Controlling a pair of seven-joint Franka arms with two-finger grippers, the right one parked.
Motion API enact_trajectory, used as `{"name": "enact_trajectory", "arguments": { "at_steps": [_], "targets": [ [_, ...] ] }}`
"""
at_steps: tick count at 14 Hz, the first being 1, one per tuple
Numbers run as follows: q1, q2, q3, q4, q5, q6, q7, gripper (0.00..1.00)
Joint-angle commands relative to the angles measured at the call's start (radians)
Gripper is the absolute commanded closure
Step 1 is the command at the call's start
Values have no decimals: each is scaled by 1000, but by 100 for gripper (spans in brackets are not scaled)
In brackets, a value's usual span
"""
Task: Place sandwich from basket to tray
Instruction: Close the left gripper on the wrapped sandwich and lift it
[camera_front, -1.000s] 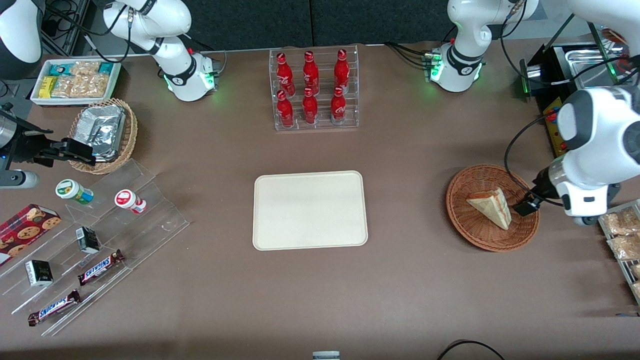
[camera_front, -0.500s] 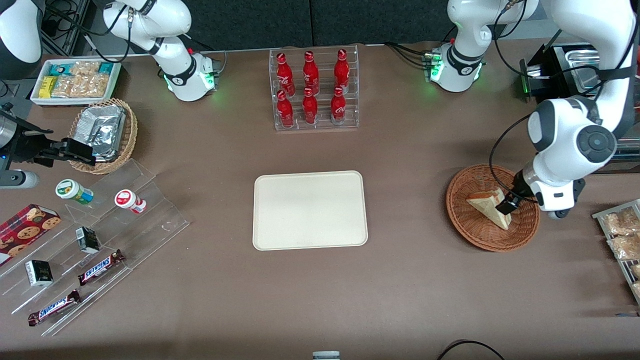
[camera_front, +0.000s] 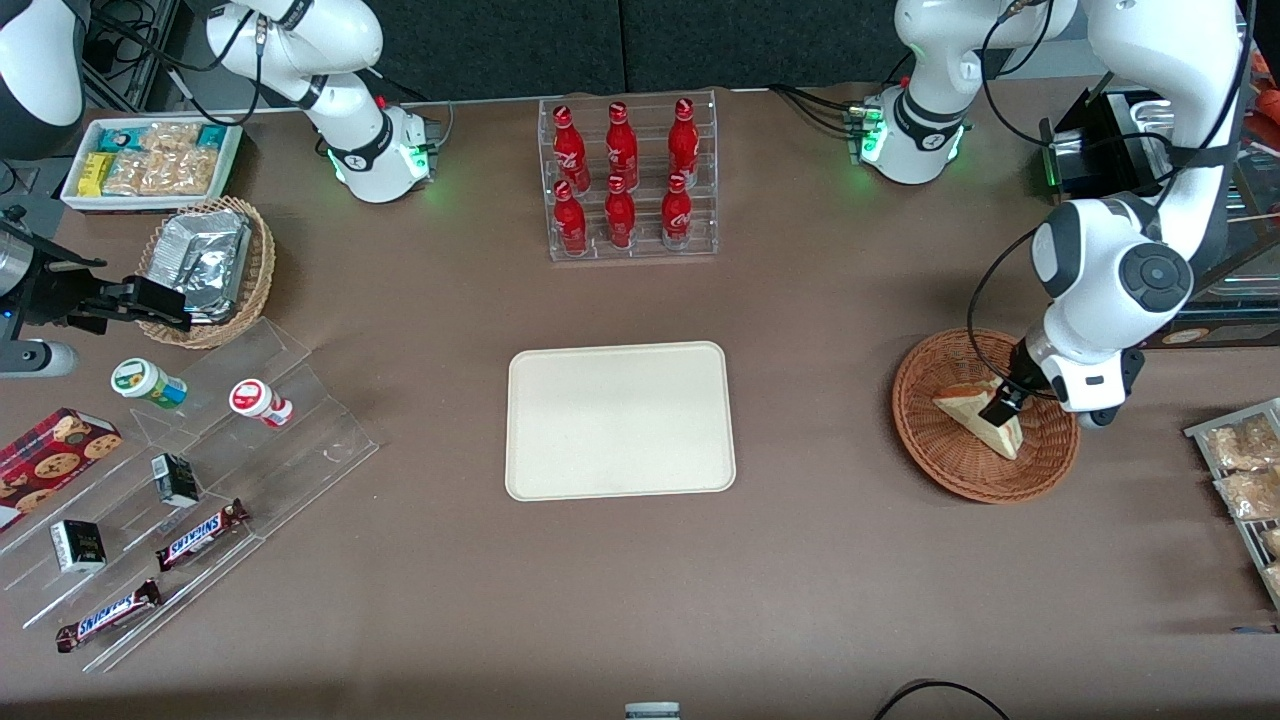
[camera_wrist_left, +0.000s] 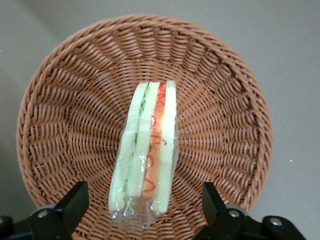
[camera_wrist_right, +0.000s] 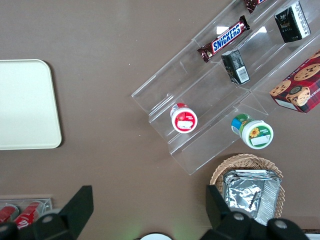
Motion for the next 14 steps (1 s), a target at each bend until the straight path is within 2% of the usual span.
{"name": "enact_trajectory", "arguments": {
  "at_steps": [1, 4, 6, 7, 8, 10, 11, 14],
  "targets": [
    [-8, -13, 5, -65, -8, 85, -16, 0],
    [-10, 10, 5, -76, -8, 124, -16, 0],
    [-8, 20, 5, -76, -8, 139, -17, 5],
    [-8, 23, 5, -76, -8, 142, -17, 23],
    [-8, 25, 5, -75, -8, 149, -19, 47],
    [-8, 25, 5, -70, -8, 149, -21, 72],
    [-8, 25, 6, -70, -8, 149, -19, 79],
    [-8, 20, 5, -55, -8, 143, -33, 84]
  ]
}}
